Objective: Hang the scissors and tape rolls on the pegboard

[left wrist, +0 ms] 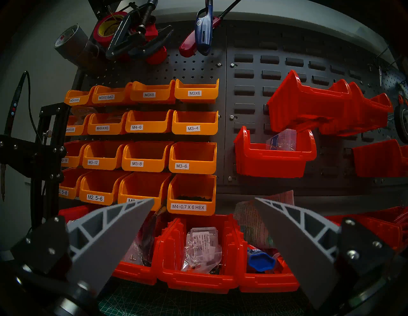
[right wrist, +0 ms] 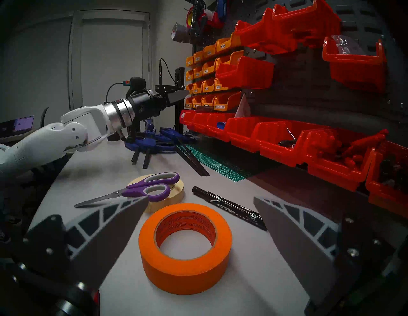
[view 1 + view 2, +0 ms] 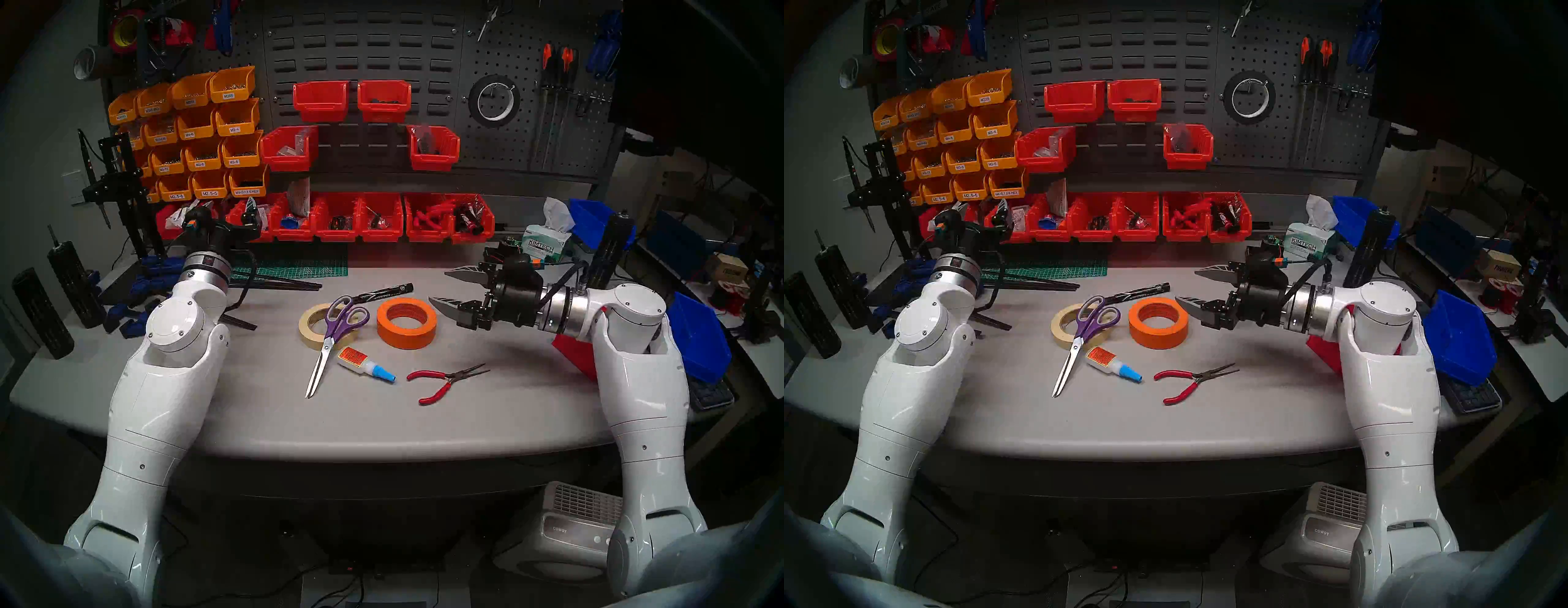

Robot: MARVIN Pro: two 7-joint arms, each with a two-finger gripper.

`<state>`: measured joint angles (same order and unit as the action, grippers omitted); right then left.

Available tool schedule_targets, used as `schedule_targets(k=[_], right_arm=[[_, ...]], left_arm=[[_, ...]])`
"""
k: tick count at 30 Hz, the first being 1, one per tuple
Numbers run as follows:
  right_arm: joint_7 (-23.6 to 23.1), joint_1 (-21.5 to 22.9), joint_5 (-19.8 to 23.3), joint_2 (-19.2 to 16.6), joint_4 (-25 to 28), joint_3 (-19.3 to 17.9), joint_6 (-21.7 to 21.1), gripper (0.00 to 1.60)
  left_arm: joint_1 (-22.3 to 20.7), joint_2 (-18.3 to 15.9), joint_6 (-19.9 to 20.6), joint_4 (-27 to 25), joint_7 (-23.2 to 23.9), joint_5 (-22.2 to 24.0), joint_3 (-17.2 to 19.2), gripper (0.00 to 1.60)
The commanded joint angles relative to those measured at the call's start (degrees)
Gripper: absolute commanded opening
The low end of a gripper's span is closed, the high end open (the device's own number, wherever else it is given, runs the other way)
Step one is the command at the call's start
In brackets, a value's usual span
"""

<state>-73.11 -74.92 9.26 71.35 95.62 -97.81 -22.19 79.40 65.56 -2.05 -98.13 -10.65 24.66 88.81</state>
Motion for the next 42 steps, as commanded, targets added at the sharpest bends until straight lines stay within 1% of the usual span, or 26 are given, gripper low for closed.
schedule_targets(k=[1, 16, 25, 31, 38, 42], right_arm=[[-0.81, 2.33, -0.15, -1.00, 0.17, 0.42, -0.45, 1.60], [-5.29, 4.06, -0.59, -3.44, -2.10, 2.55, 0.11, 1.60], [-6.74, 4.64, -0.75, -4.43, -3.20, 2.95, 0.98, 1.60], [-8.59, 4.93, -0.87, -5.85, -4.50, 2.86, 1.86, 1.60], [-10.40, 6.44, -0.44, -6.36, -5.86, 2.78, 2.81, 1.60], [-11.89, 7.31, -0.14, -6.51, -6.37, 3.34, 3.60, 1.60]], left_arm=[[-1.98, 0.02, -0.87, -1.66, -0.14, -0.10, 0.50, 1.60], [-1.98, 0.01, -0.86, -1.66, -0.14, -0.09, 0.50, 1.60], [-1.98, 0.01, -0.86, -1.66, -0.14, -0.09, 0.50, 1.60], [-1.98, 0.02, -0.87, -1.66, -0.14, -0.09, 0.50, 1.60], [-1.97, 0.01, -0.85, -1.66, -0.13, -0.09, 0.50, 1.60], [-1.97, 0.01, -0.85, -1.66, -0.13, -0.09, 0.50, 1.60]])
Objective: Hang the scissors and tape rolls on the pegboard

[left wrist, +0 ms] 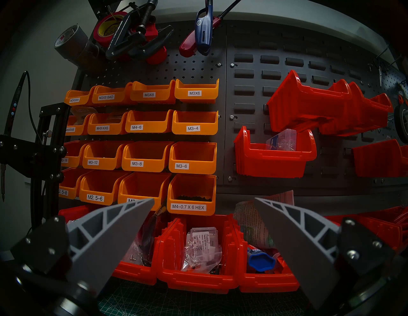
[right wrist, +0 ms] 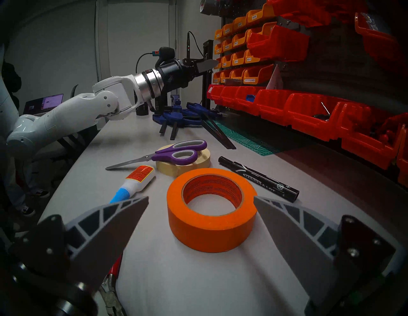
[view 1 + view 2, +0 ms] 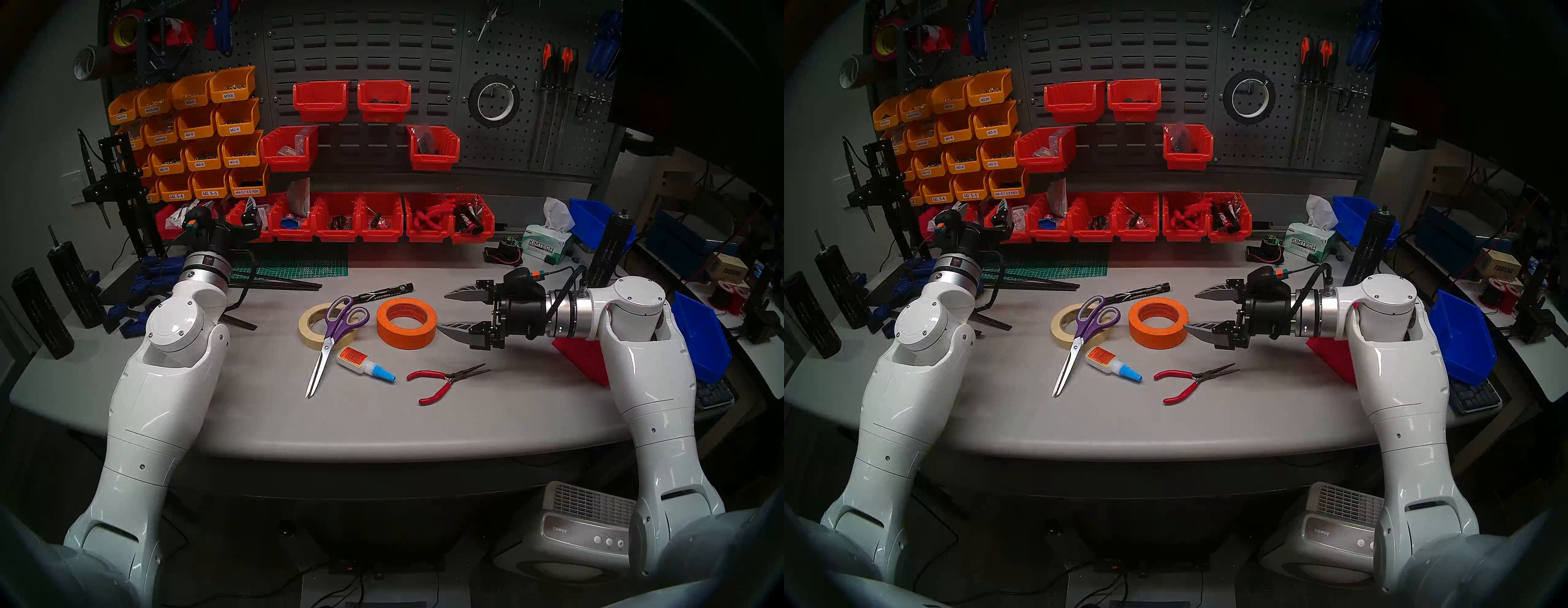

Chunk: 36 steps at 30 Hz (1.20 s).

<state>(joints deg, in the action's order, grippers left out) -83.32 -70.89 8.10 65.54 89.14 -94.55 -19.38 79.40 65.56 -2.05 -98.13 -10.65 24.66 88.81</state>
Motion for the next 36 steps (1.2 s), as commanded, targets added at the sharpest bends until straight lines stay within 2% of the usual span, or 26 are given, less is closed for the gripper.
schedule_targets(k=[1, 21, 36], right_arm=[[-1.68, 3.49, 1.04, -0.73, 0.00, 0.23, 0.82, 1.60], [-1.68, 7.13, 3.42, -1.93, -0.39, 6.26, 1.89, 1.60], [-1.68, 10.95, 2.91, -1.09, -4.97, 10.10, 3.08, 1.60]], left_arm=[[-1.97, 0.00, -0.85, -1.66, -0.13, -0.09, 0.50, 1.60], [-1.97, 0.01, -0.85, -1.66, -0.13, -0.09, 0.50, 1.60], [-1.97, 0.01, -0.85, -1.66, -0.13, -0.09, 0.50, 1.60]])
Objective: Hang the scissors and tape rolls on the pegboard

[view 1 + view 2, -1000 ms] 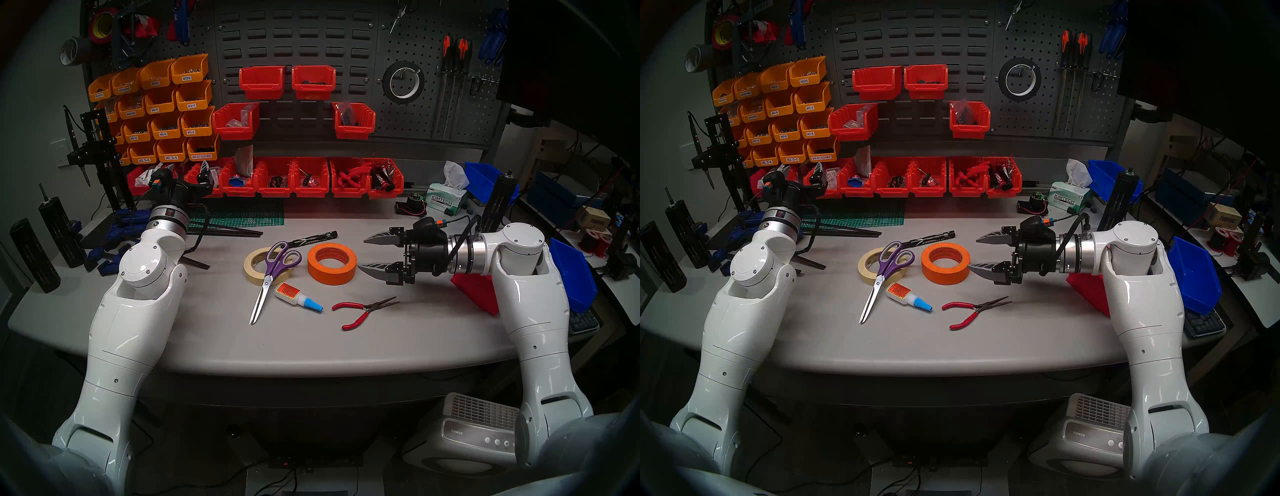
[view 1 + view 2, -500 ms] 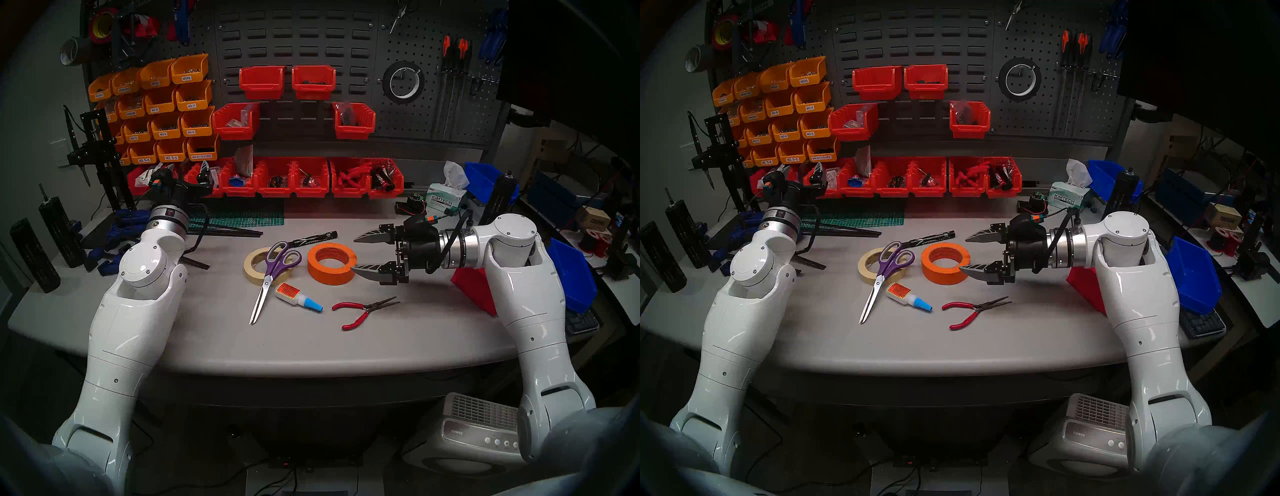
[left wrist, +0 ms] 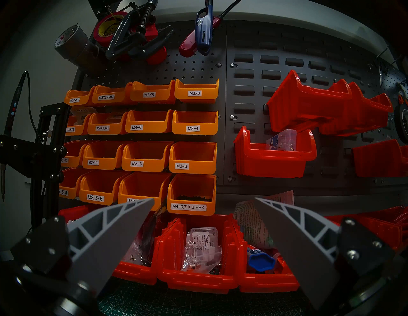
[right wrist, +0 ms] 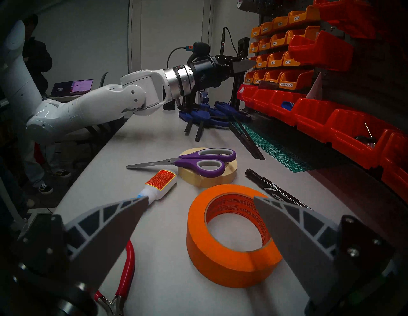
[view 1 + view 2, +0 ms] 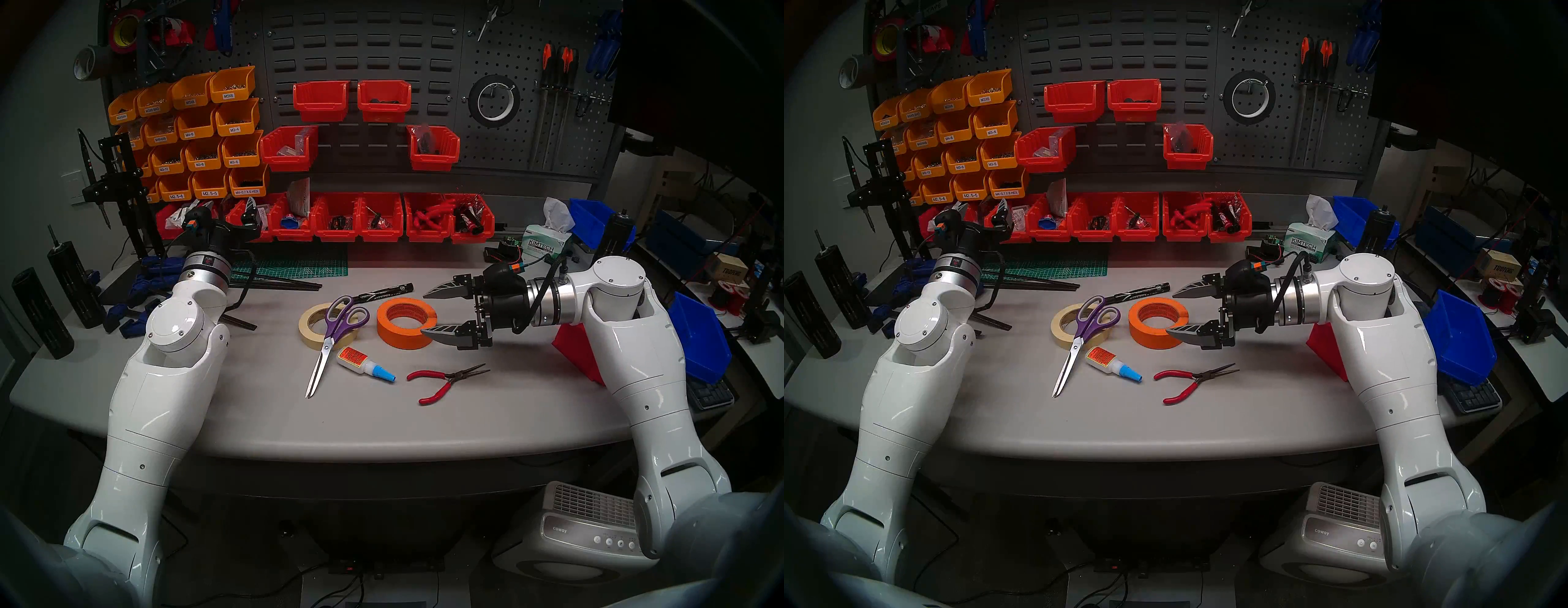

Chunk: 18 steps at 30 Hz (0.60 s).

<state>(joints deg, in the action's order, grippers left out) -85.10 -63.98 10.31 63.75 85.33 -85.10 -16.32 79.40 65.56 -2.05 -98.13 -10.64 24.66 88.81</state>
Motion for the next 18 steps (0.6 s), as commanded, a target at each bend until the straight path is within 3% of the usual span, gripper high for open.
schedule_targets(k=[1, 18], right_arm=[[0.10, 4.30, 0.55, 0.75, -1.54, 0.96, 0.11, 1.60], [0.10, 8.36, -0.57, -1.27, -6.45, 6.39, 0.75, 1.60]], left_arm=[[-1.97, 0.01, -0.86, -1.66, -0.13, -0.09, 0.50, 1.60], [-1.97, 0.00, -0.84, -1.66, -0.12, -0.09, 0.50, 1.60]])
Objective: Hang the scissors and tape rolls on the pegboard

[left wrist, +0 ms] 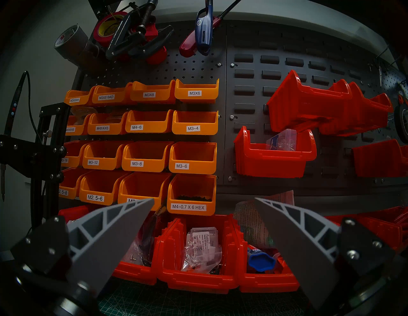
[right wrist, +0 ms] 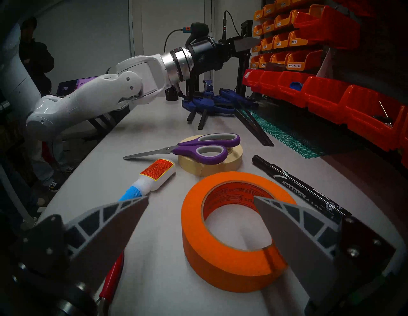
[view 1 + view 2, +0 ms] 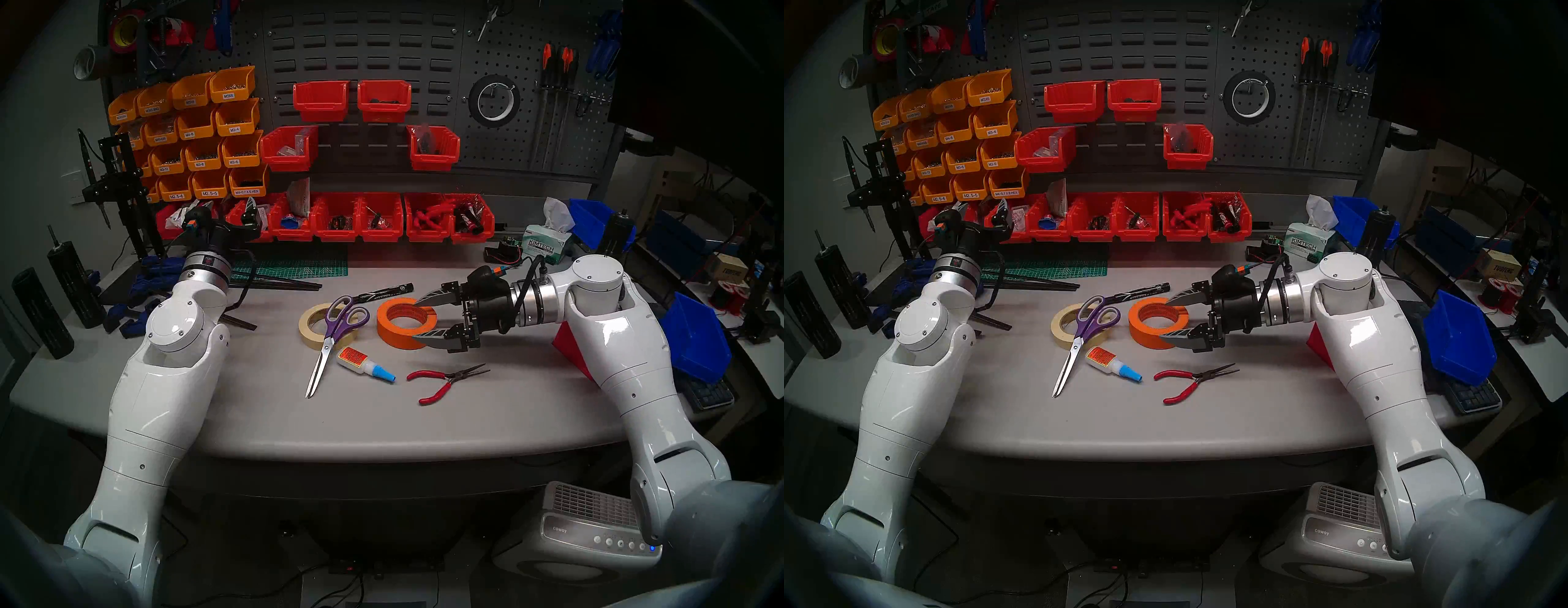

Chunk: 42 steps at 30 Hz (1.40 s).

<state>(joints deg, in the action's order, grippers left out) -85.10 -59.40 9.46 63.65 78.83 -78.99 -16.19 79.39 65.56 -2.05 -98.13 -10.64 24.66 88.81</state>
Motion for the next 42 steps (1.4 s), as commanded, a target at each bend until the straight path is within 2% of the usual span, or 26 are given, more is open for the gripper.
schedule_targets(k=[1, 14, 31, 42], right_arm=[[0.10, 3.94, 0.29, -1.35, -0.13, 0.51, 0.71, 1.60], [0.10, 7.20, 1.42, -6.72, -2.18, 6.37, 2.81, 1.60], [0.10, 11.65, 3.82, -9.07, -5.63, 11.77, 5.38, 1.60], [0.10, 15.20, 5.60, -11.75, -7.68, 17.16, 6.41, 1.60]], left_arm=[[-1.96, 0.00, -0.84, -1.66, -0.12, -0.09, 0.50, 1.60], [-1.95, -0.01, -0.81, -1.66, -0.11, -0.08, 0.50, 1.60], [-1.96, -0.01, -0.83, -1.66, -0.12, -0.08, 0.50, 1.60], [-1.96, 0.00, -0.84, -1.66, -0.12, -0.08, 0.50, 1.60]])
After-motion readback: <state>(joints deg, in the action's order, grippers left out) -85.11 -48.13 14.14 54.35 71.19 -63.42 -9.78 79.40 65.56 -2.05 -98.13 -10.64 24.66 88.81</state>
